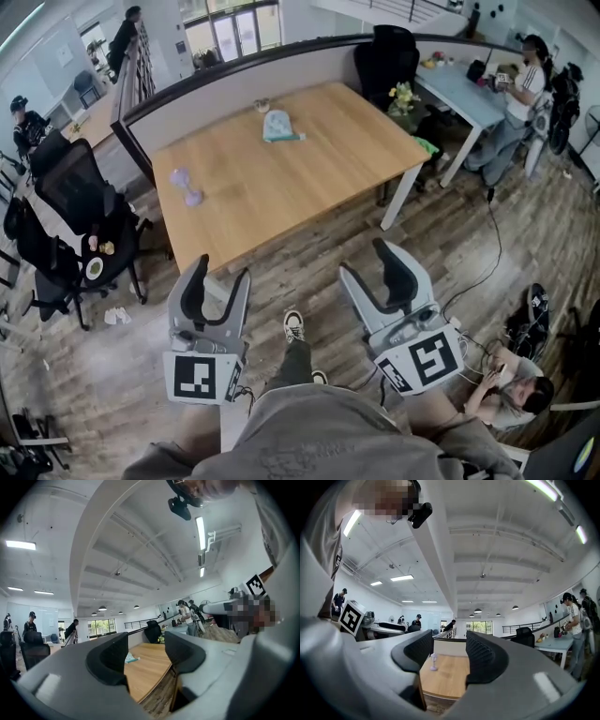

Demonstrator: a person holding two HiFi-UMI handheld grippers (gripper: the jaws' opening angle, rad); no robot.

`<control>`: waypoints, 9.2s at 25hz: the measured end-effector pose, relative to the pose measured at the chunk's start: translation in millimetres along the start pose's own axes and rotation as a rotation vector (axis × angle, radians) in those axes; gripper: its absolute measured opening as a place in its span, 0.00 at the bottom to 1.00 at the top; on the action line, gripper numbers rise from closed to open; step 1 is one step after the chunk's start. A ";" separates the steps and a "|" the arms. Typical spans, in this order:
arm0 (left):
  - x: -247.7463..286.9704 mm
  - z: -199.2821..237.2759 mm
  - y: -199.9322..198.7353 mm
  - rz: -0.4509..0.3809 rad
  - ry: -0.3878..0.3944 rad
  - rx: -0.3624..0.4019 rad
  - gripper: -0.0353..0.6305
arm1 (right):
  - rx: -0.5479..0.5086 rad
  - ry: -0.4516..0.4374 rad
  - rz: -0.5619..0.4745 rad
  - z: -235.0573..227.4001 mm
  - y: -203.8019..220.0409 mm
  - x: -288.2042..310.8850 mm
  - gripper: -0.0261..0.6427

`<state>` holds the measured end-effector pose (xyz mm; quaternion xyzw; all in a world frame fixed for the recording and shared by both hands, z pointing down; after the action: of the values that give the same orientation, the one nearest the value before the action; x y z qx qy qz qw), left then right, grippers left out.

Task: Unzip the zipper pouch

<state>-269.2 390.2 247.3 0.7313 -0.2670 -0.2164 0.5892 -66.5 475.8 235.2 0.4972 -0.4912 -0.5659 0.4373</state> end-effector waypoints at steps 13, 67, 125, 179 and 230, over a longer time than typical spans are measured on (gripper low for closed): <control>128.8 91.0 25.8 0.005 0.045 -0.001 0.40 | -0.024 0.052 0.092 -54.9 29.3 139.5 0.39; 491.4 216.2 77.4 0.280 -0.338 0.009 0.34 | 0.040 -0.376 0.182 -325.1 129.3 548.7 0.31; 682.1 345.6 504.1 0.548 0.613 -0.054 0.32 | 0.138 -0.420 0.729 -230.0 435.5 687.0 0.31; 546.2 313.4 193.6 0.194 0.132 -0.428 0.11 | 0.092 -0.414 0.406 -268.0 197.6 608.4 0.22; 484.2 243.3 140.8 0.223 0.120 -0.376 0.10 | 0.184 -0.812 0.435 -155.2 175.1 573.1 0.06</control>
<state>-72.0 -126.9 332.4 0.5859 -0.2657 -0.1522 0.7503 18.2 -130.3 328.9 0.1575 -0.7636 -0.5639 0.2723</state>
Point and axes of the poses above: the fingertips, and each gripper's own axes: x forward along the fingers, z to its left, y out of its underside, the point moved 4 cm from there along -x, backward along the fingers, and after that the axes turned 6 degrees about y, right-handed, at the moved point
